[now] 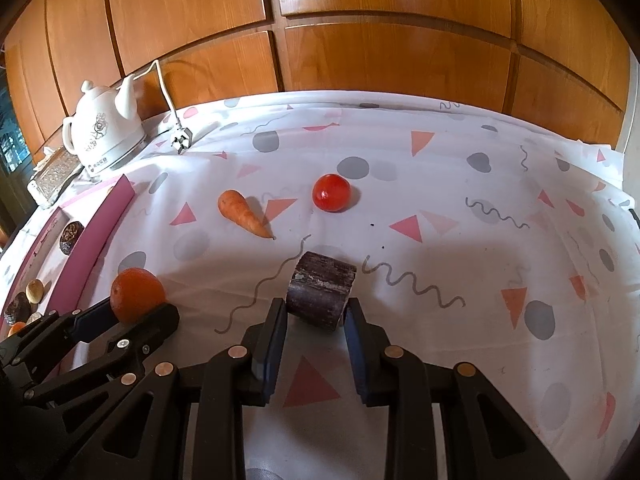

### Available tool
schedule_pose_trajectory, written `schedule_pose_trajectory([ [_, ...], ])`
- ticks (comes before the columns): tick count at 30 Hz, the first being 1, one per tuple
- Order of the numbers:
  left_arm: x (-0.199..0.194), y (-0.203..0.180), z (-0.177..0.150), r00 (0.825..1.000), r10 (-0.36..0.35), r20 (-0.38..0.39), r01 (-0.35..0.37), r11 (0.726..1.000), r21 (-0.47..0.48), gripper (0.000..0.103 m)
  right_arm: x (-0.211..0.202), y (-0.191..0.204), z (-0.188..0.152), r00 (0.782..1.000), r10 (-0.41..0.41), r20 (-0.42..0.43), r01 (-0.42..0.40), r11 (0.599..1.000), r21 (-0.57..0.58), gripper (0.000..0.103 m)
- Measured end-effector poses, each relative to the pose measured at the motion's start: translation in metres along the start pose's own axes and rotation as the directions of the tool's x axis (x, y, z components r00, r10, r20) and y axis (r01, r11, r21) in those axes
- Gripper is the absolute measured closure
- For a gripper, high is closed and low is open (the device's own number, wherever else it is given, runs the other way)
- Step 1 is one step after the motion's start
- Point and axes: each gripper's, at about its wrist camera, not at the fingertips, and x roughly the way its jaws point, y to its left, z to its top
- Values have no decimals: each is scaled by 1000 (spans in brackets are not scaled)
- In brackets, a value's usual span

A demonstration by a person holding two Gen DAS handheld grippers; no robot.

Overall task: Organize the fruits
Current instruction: 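Carry the orange and cylinder into the pink tray and open both tools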

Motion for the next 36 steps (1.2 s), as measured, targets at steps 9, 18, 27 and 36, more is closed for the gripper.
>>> schedule_pose_trajectory([
  [9, 0, 0, 0, 1000, -2, 1, 2, 1000, -2, 63, 6, -3, -2, 1000, 11, -13, -11, 1000, 10, 73],
  [18, 1, 0, -1, 1000, -2, 3, 2, 1000, -2, 63, 6, -3, -2, 1000, 12, -16, -12, 1000, 11, 73],
  [27, 0, -1, -1, 1000, -1, 3, 1, 1000, -1, 64, 6, -3, -2, 1000, 10, -17, -10, 1000, 10, 73],
  [36, -1, -1, 0, 1000, 0, 2, 0, 1000, 7, 64, 6, -2, -2, 1000, 4, -17, -4, 1000, 6, 73],
])
